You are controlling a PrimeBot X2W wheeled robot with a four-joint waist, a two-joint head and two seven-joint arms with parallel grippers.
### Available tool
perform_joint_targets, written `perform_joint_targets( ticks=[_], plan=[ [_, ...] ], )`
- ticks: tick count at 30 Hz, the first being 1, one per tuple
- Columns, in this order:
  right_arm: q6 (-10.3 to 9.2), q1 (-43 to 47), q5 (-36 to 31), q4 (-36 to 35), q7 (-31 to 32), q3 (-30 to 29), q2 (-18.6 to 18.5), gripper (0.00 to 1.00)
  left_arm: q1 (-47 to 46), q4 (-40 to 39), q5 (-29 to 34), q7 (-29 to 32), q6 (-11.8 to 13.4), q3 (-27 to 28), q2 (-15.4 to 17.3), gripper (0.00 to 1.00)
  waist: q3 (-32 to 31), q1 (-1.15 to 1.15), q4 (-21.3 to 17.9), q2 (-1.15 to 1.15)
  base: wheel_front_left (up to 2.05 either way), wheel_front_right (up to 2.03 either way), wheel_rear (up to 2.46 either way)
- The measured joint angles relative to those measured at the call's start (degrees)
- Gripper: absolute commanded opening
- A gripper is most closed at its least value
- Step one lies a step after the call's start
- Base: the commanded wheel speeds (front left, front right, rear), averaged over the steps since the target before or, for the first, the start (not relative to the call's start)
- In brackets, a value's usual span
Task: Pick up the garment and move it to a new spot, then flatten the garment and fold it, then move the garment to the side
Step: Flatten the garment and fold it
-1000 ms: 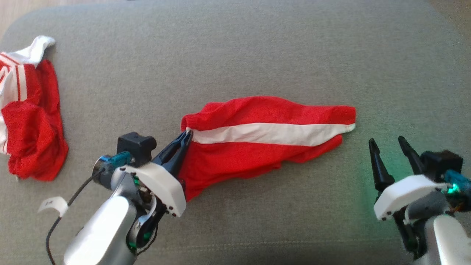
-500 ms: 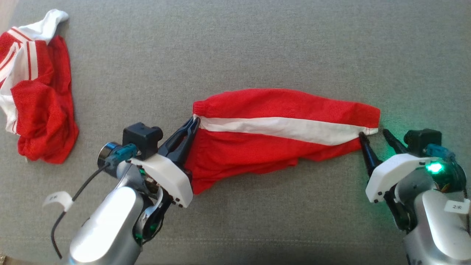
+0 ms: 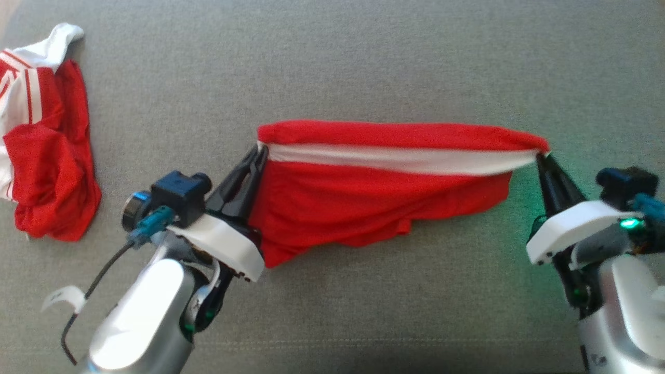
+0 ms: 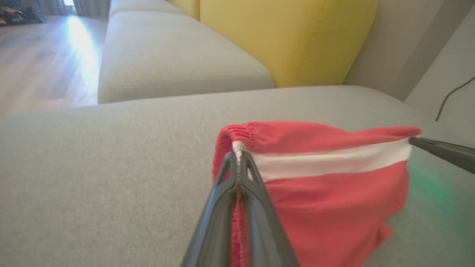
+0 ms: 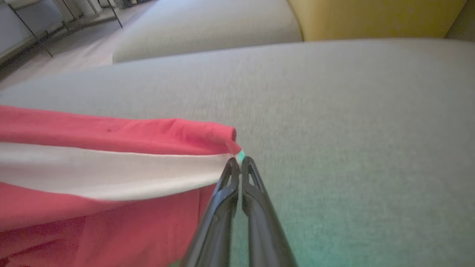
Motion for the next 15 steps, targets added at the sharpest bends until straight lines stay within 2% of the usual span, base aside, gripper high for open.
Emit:
perform_joint_targets(
  ticks=[8, 14, 15],
  plan=[
    [0.00, 0.0, 5.1, -11.9, 1.0, -3.1, 1.0, 0.00, -0.6, -5.6, 0.5, -2.9, 2.9, 3.9, 1.4, 0.00, -3.0, 0.00, -1.9, 0.00, 0.00, 0.00, 0.00],
    [0.00, -2.2, 9.5, -24.5, 4.4, -5.2, 1.3, 0.00, -3.0, -11.6, 0.6, -2.3, 3.9, 5.7, 3.2, 0.00, -6.2, 0.00, -3.2, 0.00, 0.00, 0.00, 0.00],
    [0.00, -4.2, 11.0, -28.5, 6.1, -6.4, 1.2, 0.00, -5.1, -13.8, 0.9, -1.7, 4.1, 6.2, 3.7, 0.00, -7.2, 0.00, -3.4, 0.00, 0.00, 0.00, 0.00]
  ],
)
